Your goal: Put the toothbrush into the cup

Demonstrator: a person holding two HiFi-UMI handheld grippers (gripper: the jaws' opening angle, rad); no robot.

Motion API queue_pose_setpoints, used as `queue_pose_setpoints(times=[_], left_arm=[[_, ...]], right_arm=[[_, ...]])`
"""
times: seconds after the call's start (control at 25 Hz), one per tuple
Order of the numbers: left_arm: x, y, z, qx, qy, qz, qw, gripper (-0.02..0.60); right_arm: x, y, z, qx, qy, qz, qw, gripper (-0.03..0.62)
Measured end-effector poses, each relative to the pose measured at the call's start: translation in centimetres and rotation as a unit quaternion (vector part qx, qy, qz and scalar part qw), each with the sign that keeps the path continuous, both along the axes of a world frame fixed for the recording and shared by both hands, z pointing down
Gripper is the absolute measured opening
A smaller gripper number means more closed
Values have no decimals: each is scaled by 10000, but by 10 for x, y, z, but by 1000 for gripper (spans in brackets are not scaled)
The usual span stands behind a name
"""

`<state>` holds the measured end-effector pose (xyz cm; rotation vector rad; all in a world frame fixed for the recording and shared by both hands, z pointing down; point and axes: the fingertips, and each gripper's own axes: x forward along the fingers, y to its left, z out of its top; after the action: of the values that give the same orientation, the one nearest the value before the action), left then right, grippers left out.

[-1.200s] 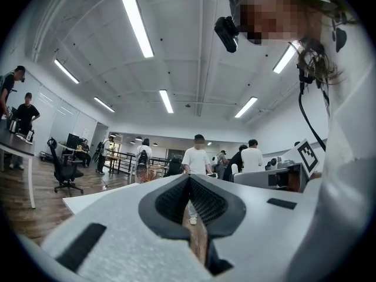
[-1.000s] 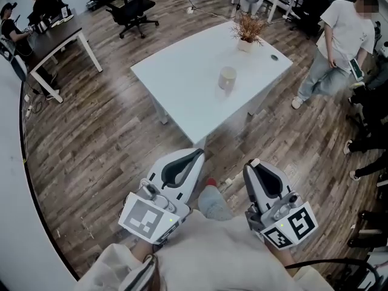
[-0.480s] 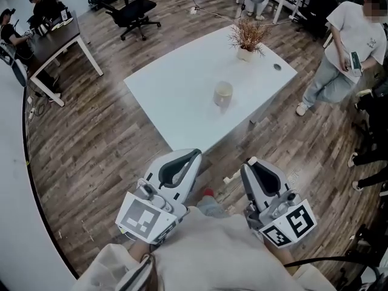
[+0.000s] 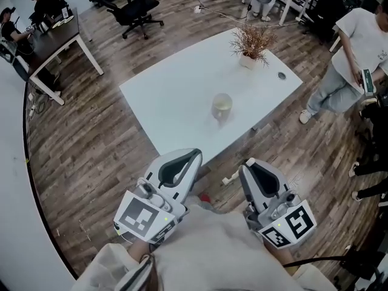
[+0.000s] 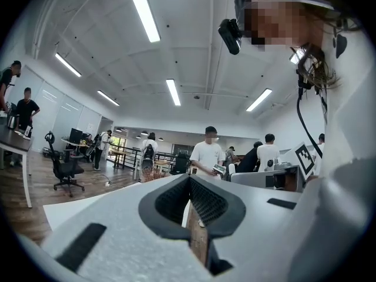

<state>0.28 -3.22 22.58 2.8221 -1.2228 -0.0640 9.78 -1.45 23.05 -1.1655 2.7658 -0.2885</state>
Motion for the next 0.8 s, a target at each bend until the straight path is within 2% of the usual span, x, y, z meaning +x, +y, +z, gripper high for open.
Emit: queue_pose_setpoints(times=[0.32,0.44,0.6,0.8], left_arm=[[0,-51,12,-72,-116,36,9999,8],[6,-70,14,-311,-39,139,9994,8],[5,-98,18,-336,-102,266,9990,8],[5,-126,27,-457,-11,424,9981,8]], right_arm=[[-2,-43,8,-96,106,39,9999,48],[1,-64,6,-92,93,151,9998,48],[-6,-91,5,14,78,167,9998,48],[-11,-129,0,190,160,271,9993,49]])
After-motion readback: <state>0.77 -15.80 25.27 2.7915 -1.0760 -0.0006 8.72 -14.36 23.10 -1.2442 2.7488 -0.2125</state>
